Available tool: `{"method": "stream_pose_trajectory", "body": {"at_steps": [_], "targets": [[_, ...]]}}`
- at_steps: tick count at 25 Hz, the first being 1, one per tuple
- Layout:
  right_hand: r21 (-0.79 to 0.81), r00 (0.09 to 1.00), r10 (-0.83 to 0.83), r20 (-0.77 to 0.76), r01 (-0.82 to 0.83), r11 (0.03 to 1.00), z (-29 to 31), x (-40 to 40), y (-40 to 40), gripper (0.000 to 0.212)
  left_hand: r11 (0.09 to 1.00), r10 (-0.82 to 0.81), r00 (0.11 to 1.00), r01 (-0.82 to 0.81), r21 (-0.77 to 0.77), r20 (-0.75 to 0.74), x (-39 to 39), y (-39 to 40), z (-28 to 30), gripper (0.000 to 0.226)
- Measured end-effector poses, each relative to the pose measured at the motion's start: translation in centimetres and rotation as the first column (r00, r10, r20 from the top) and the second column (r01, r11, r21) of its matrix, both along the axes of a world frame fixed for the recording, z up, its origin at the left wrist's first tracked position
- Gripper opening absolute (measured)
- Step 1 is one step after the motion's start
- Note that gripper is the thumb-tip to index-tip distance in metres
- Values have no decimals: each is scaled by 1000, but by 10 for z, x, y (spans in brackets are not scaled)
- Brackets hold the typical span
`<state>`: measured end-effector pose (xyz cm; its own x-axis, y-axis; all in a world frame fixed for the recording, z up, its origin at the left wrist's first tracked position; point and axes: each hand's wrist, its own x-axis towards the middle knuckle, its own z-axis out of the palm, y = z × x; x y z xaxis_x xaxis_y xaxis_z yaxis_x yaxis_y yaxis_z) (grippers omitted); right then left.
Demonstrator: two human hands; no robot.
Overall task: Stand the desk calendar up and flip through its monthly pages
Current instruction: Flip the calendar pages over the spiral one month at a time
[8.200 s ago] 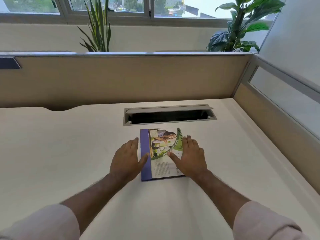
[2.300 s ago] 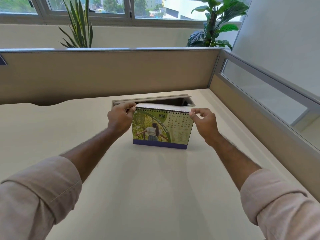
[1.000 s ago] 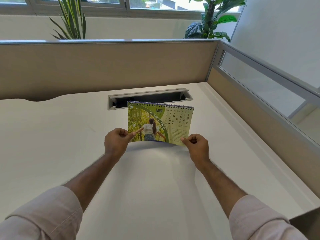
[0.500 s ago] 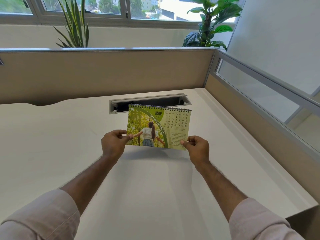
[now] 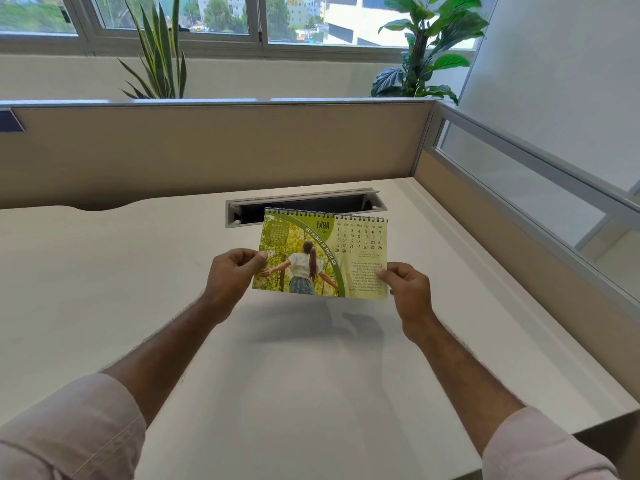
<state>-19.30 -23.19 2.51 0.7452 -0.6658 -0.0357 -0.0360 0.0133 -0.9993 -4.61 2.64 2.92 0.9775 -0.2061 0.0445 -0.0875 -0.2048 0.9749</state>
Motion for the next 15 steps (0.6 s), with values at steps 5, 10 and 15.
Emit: {"method": "stream_pose_trajectory", "body": {"at_steps": [5,10,15], "targets": [[-50,990,106,90,-101,994,39,2,-3,49,990,-18,988,39,-137,154,10,-4,33,16],[-111,981,130,147,-114,987,74,19,-11,50,969,-63,993,85,-230,99,24,-19,65,45],[-123,979,157,130,-141,982,90,38,-22,29,970,-143,985,159,-182,99,41,-32,68,31]]}}
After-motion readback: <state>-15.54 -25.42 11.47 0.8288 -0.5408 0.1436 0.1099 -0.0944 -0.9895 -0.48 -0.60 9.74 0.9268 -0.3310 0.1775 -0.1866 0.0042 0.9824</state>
